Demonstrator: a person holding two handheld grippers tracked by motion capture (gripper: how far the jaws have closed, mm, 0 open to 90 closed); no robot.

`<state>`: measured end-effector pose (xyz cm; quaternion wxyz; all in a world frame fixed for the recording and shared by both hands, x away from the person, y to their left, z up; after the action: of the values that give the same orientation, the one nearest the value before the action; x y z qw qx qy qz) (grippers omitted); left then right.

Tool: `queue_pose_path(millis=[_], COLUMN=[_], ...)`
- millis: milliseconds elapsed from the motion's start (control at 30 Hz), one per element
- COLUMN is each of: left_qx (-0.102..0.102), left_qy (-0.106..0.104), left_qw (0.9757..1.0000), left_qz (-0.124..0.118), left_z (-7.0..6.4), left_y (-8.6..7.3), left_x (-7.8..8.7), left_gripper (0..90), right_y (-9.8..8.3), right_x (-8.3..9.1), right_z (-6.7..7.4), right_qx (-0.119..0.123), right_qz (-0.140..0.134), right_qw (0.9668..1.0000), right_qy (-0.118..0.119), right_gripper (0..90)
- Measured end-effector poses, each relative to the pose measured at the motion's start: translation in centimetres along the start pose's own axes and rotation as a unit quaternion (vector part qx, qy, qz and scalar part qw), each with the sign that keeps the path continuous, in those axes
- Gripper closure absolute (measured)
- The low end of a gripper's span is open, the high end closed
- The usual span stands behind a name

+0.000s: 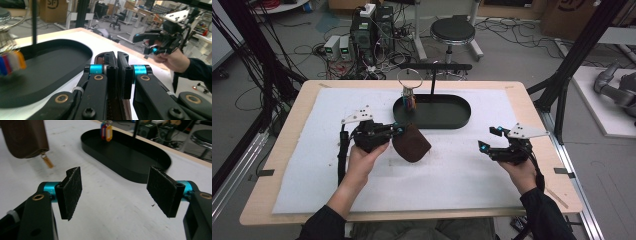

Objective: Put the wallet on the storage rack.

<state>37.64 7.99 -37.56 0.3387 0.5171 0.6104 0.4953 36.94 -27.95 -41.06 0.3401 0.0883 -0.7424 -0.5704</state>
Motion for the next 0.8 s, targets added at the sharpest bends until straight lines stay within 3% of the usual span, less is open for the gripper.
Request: queue_pose_path(millis=[333,633,800], left_qx=[-0.014,-0.016,-0.023], left_qy=[-0.033,-0.055,-0.065], left_qw=[0.9992,0.9976,0.9964], left_qz=[-0.019,-0.04,-0.05], left_z=[-1.6,-2.4,-2.8], left_y=[0.3,0.4,0.5], left_x=[-2.5,-4.0,-4.3], left_gripper=[86.5,86.5,86.5], right_y=[0.5,0.8,1.0], right_x=[-1.2,-2.0,-2.4], right_z=[2.9,5.0,6.2], right_qx=[0.018,0.019,0.024], right_qz=[0.005,0.005,0.005], right_qw=[0.9975,0.9913,0.9885], right_qy=[0.069,0.13,0.149], right_gripper=[28.7,28.8,29.1])
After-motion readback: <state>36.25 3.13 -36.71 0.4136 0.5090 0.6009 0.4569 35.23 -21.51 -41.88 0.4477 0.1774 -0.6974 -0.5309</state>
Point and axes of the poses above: each handheld gripper's, and its own axes: x roughly backward along the jaws, y roughly out of its top, z roughly to its left, the point moved 5 cm from there along -x, roughly forward along the jaws, and after that the axes turned 11 degrees about -y, right-handed, at the moved point
